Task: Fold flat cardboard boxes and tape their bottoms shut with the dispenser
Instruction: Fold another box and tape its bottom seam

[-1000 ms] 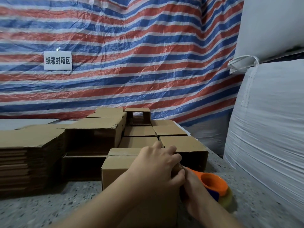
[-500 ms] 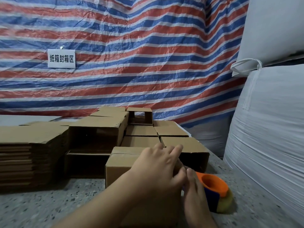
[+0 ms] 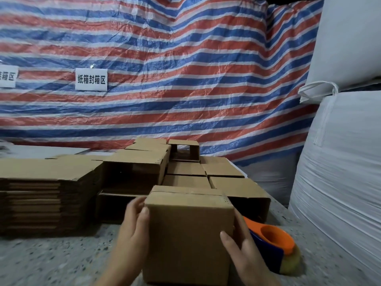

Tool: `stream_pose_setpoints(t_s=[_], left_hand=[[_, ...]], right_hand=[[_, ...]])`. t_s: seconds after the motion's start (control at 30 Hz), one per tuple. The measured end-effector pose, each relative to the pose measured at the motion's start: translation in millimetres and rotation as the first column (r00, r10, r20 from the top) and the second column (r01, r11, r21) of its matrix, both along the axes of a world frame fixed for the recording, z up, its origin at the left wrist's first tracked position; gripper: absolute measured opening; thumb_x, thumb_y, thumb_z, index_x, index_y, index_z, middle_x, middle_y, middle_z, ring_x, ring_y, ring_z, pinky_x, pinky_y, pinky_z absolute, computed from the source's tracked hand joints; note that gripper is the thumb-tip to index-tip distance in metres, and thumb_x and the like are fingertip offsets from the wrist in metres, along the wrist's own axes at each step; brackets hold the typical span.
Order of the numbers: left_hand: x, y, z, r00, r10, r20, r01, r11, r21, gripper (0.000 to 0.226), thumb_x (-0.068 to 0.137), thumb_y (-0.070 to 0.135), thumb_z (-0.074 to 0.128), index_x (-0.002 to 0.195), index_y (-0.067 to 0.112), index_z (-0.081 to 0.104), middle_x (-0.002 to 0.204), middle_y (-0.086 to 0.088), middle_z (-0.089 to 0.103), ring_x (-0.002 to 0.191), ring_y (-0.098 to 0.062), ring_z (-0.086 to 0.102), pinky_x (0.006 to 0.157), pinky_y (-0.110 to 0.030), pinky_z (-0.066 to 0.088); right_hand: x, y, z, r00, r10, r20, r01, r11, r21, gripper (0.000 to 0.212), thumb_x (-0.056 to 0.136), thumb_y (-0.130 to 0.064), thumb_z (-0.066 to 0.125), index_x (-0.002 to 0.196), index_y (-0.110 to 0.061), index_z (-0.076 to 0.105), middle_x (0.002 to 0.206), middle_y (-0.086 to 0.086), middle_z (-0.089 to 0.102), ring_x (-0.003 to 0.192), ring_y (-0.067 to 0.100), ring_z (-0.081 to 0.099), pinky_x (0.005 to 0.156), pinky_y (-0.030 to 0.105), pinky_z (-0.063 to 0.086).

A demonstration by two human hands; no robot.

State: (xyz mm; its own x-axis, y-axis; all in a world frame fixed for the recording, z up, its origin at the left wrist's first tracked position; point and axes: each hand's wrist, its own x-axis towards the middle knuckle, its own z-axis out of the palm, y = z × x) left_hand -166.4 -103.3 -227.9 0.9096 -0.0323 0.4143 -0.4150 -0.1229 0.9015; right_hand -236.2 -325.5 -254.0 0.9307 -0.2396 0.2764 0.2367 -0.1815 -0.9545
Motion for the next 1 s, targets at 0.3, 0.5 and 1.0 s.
stream_pose_setpoints(t_s=[0.3,0.5,1.0], left_hand=[[18.0,18.5,29.5,0.917,-0.165,-0.364,0.149,0.986,-0.072,0.016,0.102,0.030,0.048,0.104,0.030,0.064,0.104,0.004,0.065,0.097,-0.015,0.059,0.071,-0.030,0.044],[14.9,19.1,2.5,0.729,-0.172,-0.663,0.146,0.985,-0.095,0.043,0.101,0.042,0.050,0.128,0.009,0.058,0.119,-0.010,0.062,0.103,-0.024,0.057,0.082,-0.037,0.044],[14.1,-27.3,121.4,0.996,-0.070,0.050,0.066,0.994,0.082,0.020,0.098,0.046,0.042,0.107,0.033,0.056,0.098,0.015,0.059,0.094,-0.008,0.057,0.082,-0.032,0.048]], right_hand=[[4.8,0.5,60.9,0.873,-0.127,-0.471,0.245,0.949,0.199,0.060,0.093,-0.075,0.034,0.113,-0.025,0.060,0.117,0.012,0.069,0.108,0.030,0.063,0.090,0.043,0.050],[-42.7,19.6,26.4,0.926,-0.106,-0.363,0.186,0.964,0.190,0.022,0.098,-0.033,0.062,0.098,-0.011,0.062,0.105,0.013,0.061,0.096,0.028,0.056,0.101,0.034,0.034],[23.6,1.5,137.0,0.977,-0.204,0.067,0.185,0.958,0.219,0.038,0.094,-0.054,0.049,0.110,-0.028,0.072,0.092,-0.002,0.078,0.084,0.013,0.075,0.061,0.029,0.059]])
